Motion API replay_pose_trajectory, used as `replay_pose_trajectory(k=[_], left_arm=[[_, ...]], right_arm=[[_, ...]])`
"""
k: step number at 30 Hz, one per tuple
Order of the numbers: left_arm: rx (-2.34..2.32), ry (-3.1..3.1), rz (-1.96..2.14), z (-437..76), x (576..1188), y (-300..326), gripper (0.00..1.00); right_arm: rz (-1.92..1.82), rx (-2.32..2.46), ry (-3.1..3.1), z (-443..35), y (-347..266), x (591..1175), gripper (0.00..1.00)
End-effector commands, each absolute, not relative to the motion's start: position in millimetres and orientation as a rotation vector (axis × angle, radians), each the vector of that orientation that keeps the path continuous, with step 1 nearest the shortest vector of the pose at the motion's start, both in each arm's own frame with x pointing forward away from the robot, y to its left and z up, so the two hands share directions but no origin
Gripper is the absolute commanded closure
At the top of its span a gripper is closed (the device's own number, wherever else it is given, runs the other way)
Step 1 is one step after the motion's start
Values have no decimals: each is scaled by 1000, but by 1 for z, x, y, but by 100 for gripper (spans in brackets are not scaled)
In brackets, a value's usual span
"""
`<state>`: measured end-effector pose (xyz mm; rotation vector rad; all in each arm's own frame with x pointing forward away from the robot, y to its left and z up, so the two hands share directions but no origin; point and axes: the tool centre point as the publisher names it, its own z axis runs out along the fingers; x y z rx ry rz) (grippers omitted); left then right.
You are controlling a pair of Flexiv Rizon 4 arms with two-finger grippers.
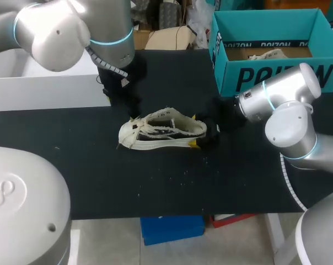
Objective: Take the shoe out of the shoebox, open the shoe tongue, remove and reinsert the insole, then place the shoe into the shoebox
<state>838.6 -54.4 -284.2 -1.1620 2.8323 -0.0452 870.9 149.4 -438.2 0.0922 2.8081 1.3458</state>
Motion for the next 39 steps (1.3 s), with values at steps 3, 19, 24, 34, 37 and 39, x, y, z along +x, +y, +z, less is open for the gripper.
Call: replay_pose_trajectory(k=[3,19,24,34,37,39], left_arm=[[-1784,2587,32,-286,844,-59,0],[-2031,2278,96,-306,842,-103,0],[-2011,2279,85,-309,847,-128,0],[-1944,2291,161,-329,856,-163,0],[-1926,2292,212,-337,857,-172,0],[-1921,2300,244,-345,857,-177,0]], right_arm=[[1345,95,2807,-440,151,872,100],[1345,95,2807,-440,151,872,100],[1345,95,2807,-440,151,872,100],[1345,95,2807,-440,151,872,100],[1345,95,2807,-440,151,872,100],[1345,95,2807,-440,151,872,100]])
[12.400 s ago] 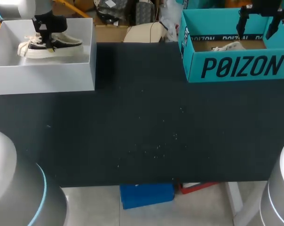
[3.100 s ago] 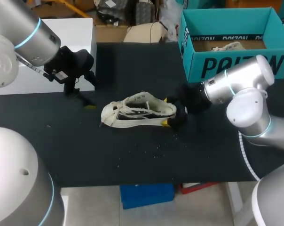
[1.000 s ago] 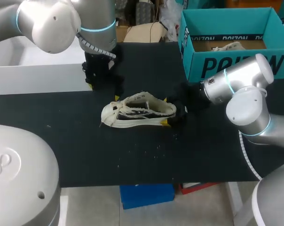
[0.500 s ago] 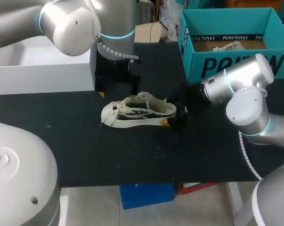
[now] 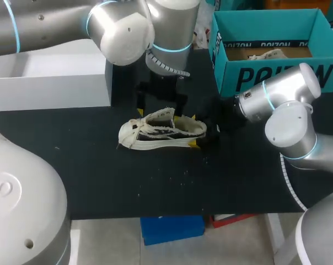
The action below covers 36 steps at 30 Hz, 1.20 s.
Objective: Take the shoe out of the shoebox, open the shoe tongue, remove and reinsert the insole, then place the shoe into the shoebox
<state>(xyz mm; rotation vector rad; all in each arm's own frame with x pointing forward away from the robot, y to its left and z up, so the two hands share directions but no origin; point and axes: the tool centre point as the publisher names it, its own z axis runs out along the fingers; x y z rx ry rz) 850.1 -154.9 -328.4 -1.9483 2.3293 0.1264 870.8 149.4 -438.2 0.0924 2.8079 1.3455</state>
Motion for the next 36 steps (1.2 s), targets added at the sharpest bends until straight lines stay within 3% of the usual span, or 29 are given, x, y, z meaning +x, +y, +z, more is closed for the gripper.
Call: replay_pose_trajectory(k=[1,18,19,20,21,23,24,26,36], left_arm=[[-1908,2296,267,-349,857,-180,0],[-1890,2194,521,-377,861,-173,0],[-1886,2189,534,-378,861,-172,16],[-1887,2186,535,-378,862,-171,24],[-1882,2180,543,-379,862,-169,47],[-1880,2177,547,-378,862,-167,65],[-1875,2177,552,-378,861,-166,80],[-1863,2180,551,-377,860,-165,100],[-1851,2195,492,-364,855,-161,100]], right_arm=[[1345,95,2807,-440,151,872,100],[1345,95,2807,-440,151,872,100],[1345,95,2807,-440,151,872,100],[1345,95,2807,-440,151,872,100],[1345,95,2807,-440,151,872,100],[1345,95,2807,-440,151,872,100],[1345,95,2807,-440,151,872,100],[1345,95,2807,-440,151,872,100],[1345,95,2807,-440,151,872,100]])
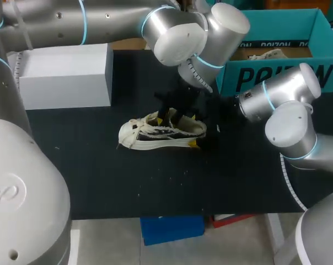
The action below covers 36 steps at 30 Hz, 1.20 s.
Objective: Take the shoe out of the shoebox, open the shoe tongue, remove and reinsert the insole, then place the shoe into the shoebox
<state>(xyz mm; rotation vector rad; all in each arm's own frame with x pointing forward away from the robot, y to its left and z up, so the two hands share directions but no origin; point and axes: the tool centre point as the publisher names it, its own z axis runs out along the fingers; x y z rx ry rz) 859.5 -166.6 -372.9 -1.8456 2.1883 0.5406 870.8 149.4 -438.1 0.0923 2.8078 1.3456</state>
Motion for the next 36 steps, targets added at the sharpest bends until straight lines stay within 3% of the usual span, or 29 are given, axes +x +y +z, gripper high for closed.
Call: replay_pose_trajectory(k=[1,29,30,32,36], left_arm=[[-1858,2193,477,-362,855,-161,100],[-1994,2063,304,-343,854,-73,100],[-1994,2063,305,-344,854,-71,90],[-2010,2059,302,-346,854,-66,0],[-2037,2046,296,-348,853,-56,0]], right_arm=[[1345,95,2807,-440,151,872,100],[1345,95,2807,-440,151,872,100],[1345,95,2807,-440,151,872,100],[1345,95,2807,-440,151,872,100],[1345,95,2807,-440,151,872,100]])
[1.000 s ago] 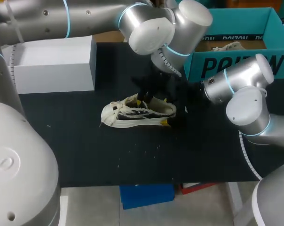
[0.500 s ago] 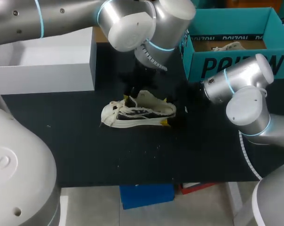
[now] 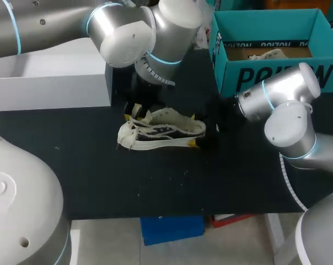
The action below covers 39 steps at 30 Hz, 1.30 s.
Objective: Take the shoe out of the shoebox, open the shoe tongue, remove and reinsert the insole, then place the shoe into the shoebox
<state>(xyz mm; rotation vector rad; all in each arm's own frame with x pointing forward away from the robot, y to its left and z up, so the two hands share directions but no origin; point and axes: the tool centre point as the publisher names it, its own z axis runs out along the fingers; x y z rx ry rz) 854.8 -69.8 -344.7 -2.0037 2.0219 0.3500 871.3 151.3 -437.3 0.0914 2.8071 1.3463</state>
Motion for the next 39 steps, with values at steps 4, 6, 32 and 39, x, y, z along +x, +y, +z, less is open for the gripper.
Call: replay_pose_trajectory(k=[4,6,32,39], left_arm=[[-2058,2034,295,-350,852,-46,0],[-2068,2030,296,-352,852,-41,0],[-864,3026,-175,-293,835,-66,100],[-184,3369,-184,-284,830,-105,100]], right_arm=[[1345,95,2807,-440,151,872,100],[1345,95,2807,-440,151,872,100],[1345,95,2807,-440,151,872,100],[1345,95,2807,-440,151,872,100]])
